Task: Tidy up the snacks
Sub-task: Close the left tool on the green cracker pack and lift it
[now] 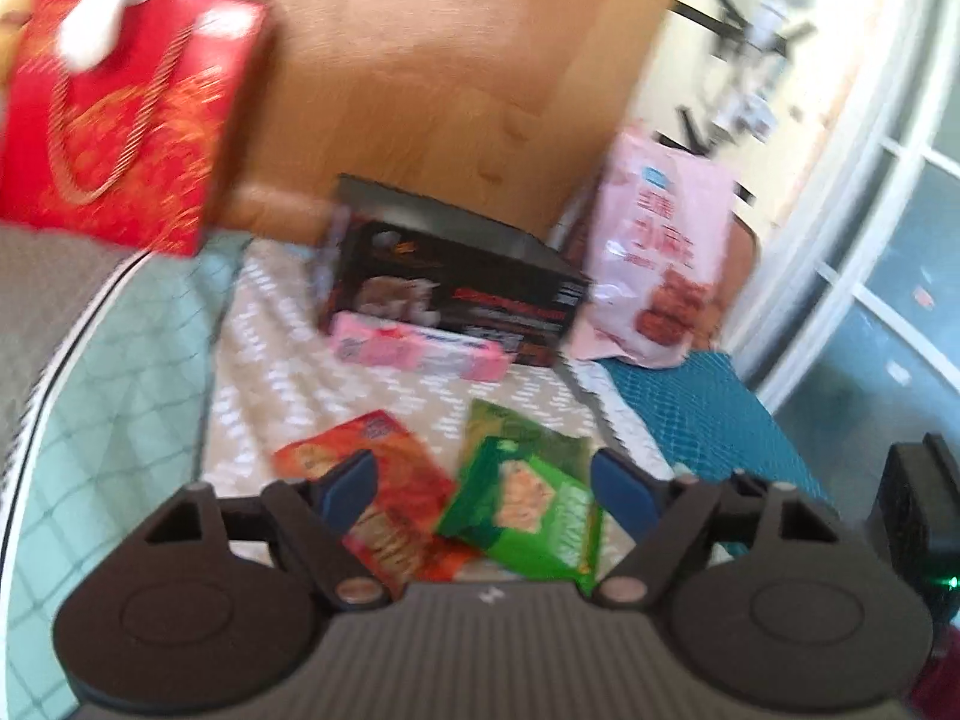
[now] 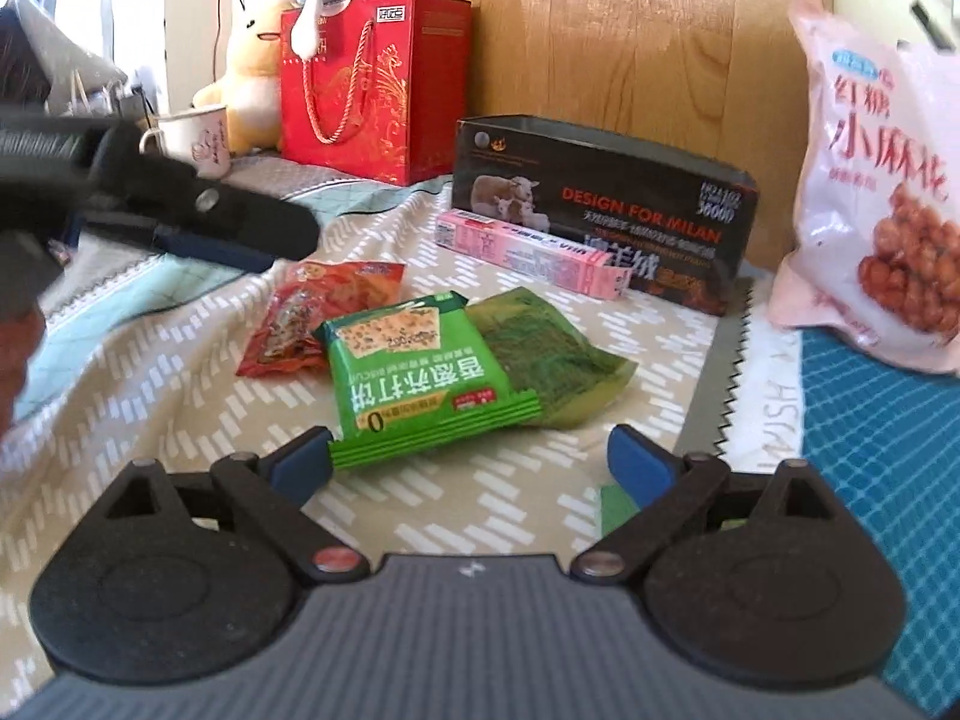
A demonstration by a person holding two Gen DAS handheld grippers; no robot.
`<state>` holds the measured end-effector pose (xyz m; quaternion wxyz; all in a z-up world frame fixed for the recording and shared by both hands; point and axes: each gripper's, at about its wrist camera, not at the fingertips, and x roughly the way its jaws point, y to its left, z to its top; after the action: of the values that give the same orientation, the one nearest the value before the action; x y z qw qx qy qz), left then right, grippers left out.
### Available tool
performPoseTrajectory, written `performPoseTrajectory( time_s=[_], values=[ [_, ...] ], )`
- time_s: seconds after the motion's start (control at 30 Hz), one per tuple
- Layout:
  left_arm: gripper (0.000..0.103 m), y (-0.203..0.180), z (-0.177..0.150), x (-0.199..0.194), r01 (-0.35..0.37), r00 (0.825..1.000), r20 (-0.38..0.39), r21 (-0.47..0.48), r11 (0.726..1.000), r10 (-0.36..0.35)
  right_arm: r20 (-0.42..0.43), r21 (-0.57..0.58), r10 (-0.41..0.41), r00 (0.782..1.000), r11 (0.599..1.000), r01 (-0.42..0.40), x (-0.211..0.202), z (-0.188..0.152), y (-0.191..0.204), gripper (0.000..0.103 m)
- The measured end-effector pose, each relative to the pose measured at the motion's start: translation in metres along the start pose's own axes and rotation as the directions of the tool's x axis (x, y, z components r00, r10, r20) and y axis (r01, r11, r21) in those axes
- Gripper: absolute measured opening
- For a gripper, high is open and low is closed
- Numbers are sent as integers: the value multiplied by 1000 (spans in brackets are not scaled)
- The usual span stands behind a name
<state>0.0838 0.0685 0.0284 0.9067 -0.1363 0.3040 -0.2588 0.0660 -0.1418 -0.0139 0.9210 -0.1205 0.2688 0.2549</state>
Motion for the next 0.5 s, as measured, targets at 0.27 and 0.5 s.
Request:
performPoseTrajectory(
  time_s=[0.27,0.5],
  values=[
    [65,-32,-11,46,-29,989,-139,156,987,50,17,4,99,995,995,-99,-4,-3,1,61],
    [53,-40,-16,38,-8,988,-150,138,990,29,33,98,171,985,980,-174,-7,-3,-13,31]
  ],
)
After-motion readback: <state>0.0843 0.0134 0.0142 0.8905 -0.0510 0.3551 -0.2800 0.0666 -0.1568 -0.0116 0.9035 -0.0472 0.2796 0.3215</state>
